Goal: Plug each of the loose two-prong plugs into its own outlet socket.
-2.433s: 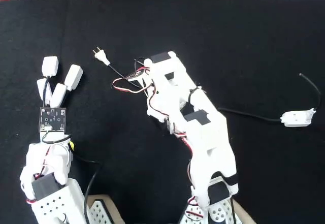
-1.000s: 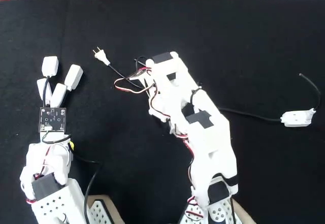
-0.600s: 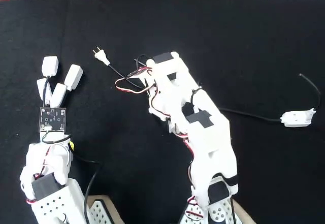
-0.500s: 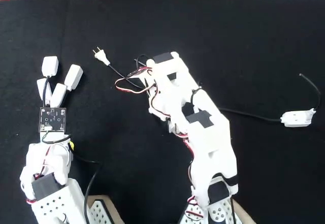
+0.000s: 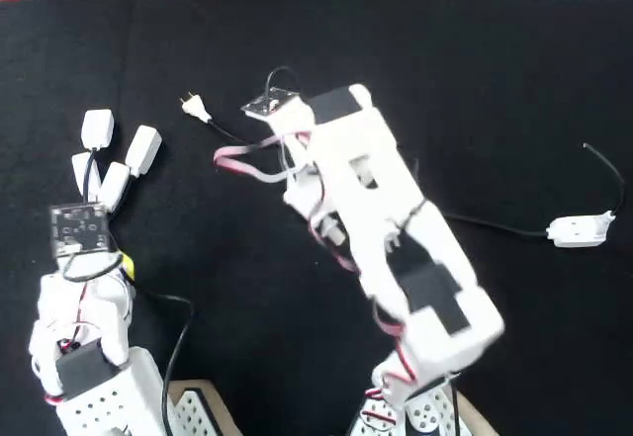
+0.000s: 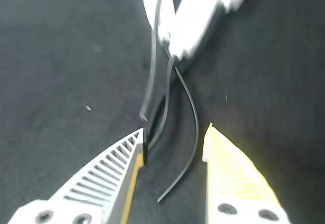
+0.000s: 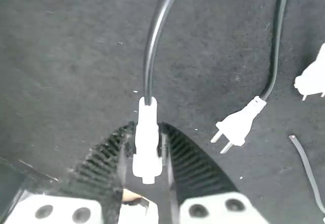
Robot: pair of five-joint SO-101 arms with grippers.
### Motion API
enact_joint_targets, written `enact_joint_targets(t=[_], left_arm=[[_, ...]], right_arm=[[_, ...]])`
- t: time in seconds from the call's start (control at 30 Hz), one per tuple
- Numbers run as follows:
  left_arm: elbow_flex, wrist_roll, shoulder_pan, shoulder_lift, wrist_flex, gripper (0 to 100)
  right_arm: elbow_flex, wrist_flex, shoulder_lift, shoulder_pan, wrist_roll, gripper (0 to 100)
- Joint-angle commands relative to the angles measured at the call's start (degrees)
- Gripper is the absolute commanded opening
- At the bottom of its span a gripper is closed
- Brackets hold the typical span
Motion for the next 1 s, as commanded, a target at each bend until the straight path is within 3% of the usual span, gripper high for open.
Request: enact_joint_targets(t=[0.0, 0.2, 0.33, 0.5, 0.63, 0.73, 0.97], left_arm=[[-8.1, 5.3, -2.9, -0.1, -0.9, 19], [-9.0, 13.5, -16.5, -0.1, -5.2, 19], [-4.3, 18.3, -19.0, -0.1, -11.8, 19], [-0.8, 19.1, -8.8, 0.0, -18.2, 19], [-2.4, 13.1, 2.1, 0.2, -19.2, 20], [-4.8, 13.5, 5.8, 2.7, -19.5, 20], [-21.5, 12.9, 9.3, 30.3, -25.1, 20]], right_arm=[[15.0, -6.5, -16.0, -3.6, -3.4, 2.1], [37.1, -18.5, -36.0, -4.0, -6.7, 2.1], [49.2, -28.8, -50.0, -4.0, -9.6, 2.1], [60.4, -36.6, -63.8, -4.0, -10.6, 2.1], [63.4, -37.1, -70.0, -4.0, -11.2, 2.1], [63.9, -37.1, -70.0, -4.0, -13.9, 2.1], [63.5, -38.8, -66.8, -4.0, -14.4, 2.1]])
